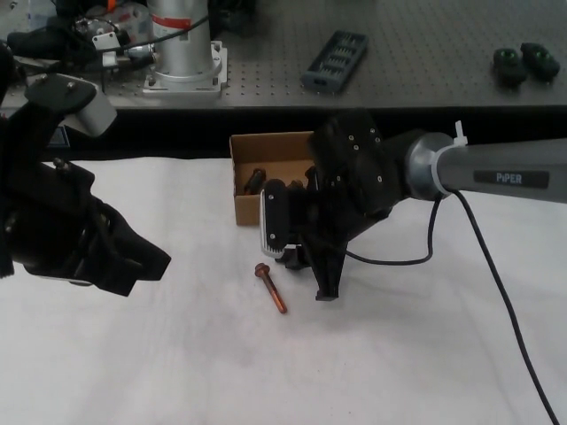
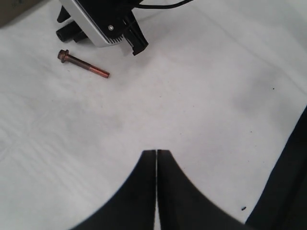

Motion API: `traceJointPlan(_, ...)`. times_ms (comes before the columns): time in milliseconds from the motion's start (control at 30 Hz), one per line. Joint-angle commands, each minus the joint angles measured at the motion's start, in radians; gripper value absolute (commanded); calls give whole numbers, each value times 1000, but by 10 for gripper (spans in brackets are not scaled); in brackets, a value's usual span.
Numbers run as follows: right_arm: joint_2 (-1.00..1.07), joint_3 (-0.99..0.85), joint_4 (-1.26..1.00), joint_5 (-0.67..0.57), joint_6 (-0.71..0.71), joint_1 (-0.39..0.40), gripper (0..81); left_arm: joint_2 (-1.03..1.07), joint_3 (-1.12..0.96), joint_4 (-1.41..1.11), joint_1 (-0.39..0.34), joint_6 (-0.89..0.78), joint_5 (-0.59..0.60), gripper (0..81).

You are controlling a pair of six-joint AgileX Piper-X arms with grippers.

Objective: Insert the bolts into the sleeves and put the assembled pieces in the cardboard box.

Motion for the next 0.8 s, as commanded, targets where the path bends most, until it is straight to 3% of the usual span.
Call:
traceJointPlan(0, 27, -3, 17, 26, -5, -19, 289, -8, -3, -3, -2, 10, 7, 6)
traceJointPlan(100, 27, -3, 30, 26, -5, -27, 263, -8, -3, -3, -2, 23, 7, 6)
traceJointPlan(333, 27, -3, 60, 26, -6, -33, 54, -8, -3, -3, -2, 29, 7, 6)
traceJointPlan(433, 27, -6, 56, 26, -6, -33, 0, -8, -3, -3, -2, 29, 7, 6)
traceJointPlan(767, -17, -39, 81, 139, 59, -6, 22, -8, -3, 5, -2, 29, 7, 6)
